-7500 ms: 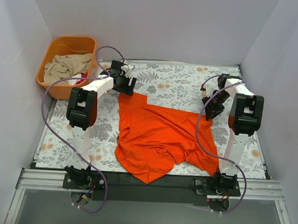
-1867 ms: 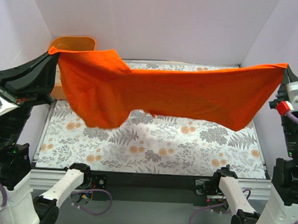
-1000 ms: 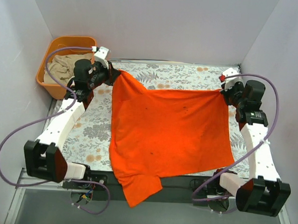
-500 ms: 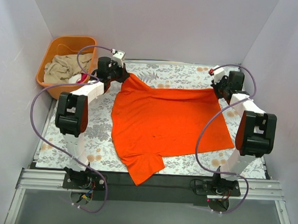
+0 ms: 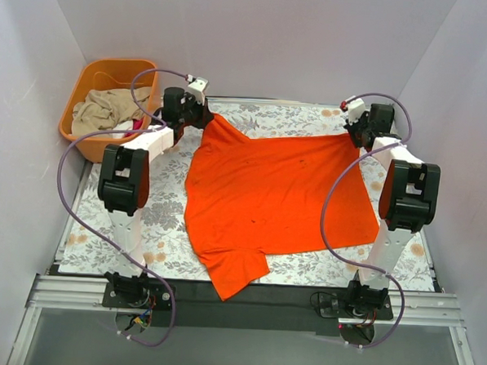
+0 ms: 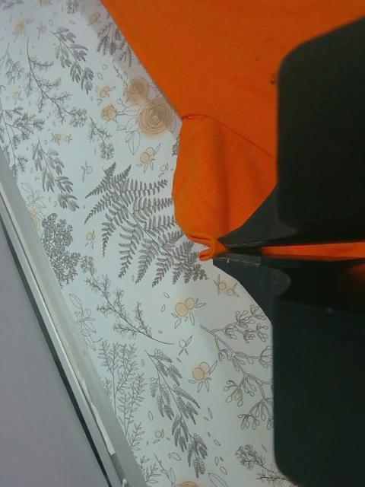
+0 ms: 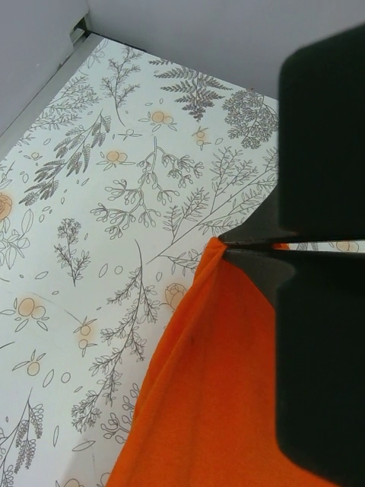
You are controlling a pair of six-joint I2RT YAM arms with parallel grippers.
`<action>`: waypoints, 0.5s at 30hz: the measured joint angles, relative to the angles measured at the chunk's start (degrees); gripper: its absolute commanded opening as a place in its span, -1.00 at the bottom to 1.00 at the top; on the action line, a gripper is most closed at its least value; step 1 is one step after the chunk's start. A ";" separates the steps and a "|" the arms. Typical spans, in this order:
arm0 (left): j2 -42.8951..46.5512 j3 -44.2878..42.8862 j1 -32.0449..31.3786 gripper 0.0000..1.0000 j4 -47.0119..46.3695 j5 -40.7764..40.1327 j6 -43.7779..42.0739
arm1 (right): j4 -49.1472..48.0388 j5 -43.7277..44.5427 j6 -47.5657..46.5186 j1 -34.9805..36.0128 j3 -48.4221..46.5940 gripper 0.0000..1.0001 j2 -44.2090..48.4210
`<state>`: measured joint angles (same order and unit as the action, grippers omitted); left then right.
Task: Fold and stack the t-shirts
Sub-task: Fold the tshirt
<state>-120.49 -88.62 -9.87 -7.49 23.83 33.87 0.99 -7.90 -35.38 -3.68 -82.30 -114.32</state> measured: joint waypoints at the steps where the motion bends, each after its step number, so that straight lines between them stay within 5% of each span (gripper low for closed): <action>1: 0.31 0.13 0.00 -1.00 0.28 0.35 -0.13 | 0.20 0.04 -0.20 -0.02 -0.26 -0.97 -0.15; 15: 24.39 16.74 -2.56 -1.00 7.15 4.63 -5.84 | 2.34 -2.97 -4.33 -2.32 -0.02 -0.97 0.63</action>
<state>-96.09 -71.88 -12.43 -0.34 28.47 28.03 3.33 -10.87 -39.70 -6.00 -82.32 -113.69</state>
